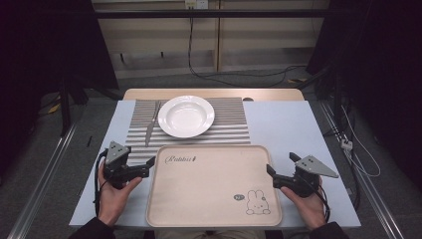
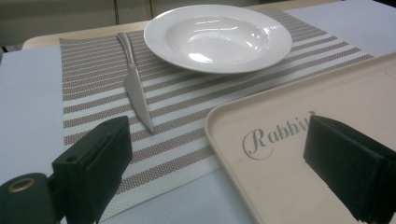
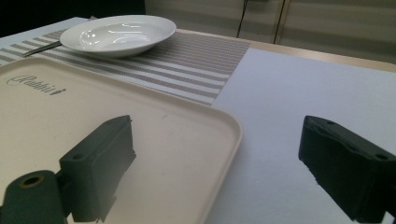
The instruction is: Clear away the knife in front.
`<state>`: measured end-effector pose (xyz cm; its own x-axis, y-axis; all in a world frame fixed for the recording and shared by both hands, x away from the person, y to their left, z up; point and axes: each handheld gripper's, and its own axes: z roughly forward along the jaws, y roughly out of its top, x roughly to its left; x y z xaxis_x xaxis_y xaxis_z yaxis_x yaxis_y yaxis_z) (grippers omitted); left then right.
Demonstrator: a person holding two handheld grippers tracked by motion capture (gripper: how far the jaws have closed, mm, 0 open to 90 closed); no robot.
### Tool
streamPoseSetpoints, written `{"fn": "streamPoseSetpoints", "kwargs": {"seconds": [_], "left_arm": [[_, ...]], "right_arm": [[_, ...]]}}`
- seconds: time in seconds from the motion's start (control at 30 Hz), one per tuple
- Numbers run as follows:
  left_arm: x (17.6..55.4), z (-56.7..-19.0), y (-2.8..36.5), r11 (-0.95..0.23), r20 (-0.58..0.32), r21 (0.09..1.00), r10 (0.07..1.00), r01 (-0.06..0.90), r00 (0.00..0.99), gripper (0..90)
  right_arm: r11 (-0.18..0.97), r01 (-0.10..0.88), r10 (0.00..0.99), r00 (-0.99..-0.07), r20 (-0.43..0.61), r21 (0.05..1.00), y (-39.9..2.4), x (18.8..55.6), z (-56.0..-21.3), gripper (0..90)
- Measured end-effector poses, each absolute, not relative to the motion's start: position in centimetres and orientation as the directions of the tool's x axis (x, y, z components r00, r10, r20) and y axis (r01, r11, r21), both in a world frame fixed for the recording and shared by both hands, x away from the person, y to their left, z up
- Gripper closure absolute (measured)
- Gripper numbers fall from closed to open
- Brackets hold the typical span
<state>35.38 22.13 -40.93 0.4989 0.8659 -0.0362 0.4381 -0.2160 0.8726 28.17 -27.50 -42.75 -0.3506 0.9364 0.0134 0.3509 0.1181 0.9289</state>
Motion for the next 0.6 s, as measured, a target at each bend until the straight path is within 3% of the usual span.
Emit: {"fn": "streamPoseSetpoints", "kwargs": {"seconds": [0.1, 0.3, 0.6], "left_arm": [[36.1, -40.7, 22.2, -0.197, -0.087, 0.856, 0.857, 0.478, 0.508, 14.3], [37.8, -40.0, 22.2, -0.159, -0.145, 0.838, 0.858, 0.523, 0.493, 11.7], [39.7, -39.7, 21.7, -0.213, -0.111, 0.826, 0.845, 0.521, 0.523, 9.0]], "right_arm": [[0.121, 0.354, 0.936, -0.351, 0.012, 0.927, -27.7, 28.1, -42.7, 10.3], [0.136, 0.353, 0.93, -0.367, 0.003, 0.926, -27.4, 27.8, -42.5, 10.3], [0.156, 0.374, 0.924, -0.382, -0.001, 0.914, -27.6, 27.2, -42.6, 8.0]]}}
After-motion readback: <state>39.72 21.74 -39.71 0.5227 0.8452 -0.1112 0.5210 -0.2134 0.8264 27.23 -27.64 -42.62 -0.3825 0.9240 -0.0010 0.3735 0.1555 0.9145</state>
